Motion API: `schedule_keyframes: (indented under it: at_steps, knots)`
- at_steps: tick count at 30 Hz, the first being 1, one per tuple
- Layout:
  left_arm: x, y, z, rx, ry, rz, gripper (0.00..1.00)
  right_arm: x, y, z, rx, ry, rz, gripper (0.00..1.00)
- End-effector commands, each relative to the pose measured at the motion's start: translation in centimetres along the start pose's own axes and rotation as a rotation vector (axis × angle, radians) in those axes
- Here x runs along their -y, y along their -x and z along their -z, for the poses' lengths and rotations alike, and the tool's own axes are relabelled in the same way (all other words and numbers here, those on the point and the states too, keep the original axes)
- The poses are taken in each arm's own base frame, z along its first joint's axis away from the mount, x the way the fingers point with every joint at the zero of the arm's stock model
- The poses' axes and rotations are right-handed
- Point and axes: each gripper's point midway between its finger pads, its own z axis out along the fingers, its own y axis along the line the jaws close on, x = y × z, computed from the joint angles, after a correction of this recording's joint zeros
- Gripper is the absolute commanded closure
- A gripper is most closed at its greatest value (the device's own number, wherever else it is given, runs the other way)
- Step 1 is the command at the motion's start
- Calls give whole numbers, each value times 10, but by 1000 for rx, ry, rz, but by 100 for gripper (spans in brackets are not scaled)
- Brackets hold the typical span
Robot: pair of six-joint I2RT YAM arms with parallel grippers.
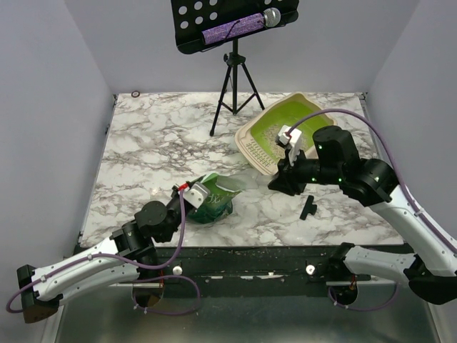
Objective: Fill the litter box with clean litter
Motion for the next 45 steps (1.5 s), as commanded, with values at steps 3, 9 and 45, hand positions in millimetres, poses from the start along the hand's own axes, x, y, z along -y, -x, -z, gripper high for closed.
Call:
schedule_keyframes:
  at_steps: [3,9,45]
  knots:
    - [-13,20,3,48,42,37,100,0,-1,-8,-39,-12,41,99]
    - [-6,19,1,48,11,45,100,4,-9,-36,-115,2,0,99]
    - [18,16,-4,27,-70,43,100,-9,-97,-165,-501,289,-730,100]
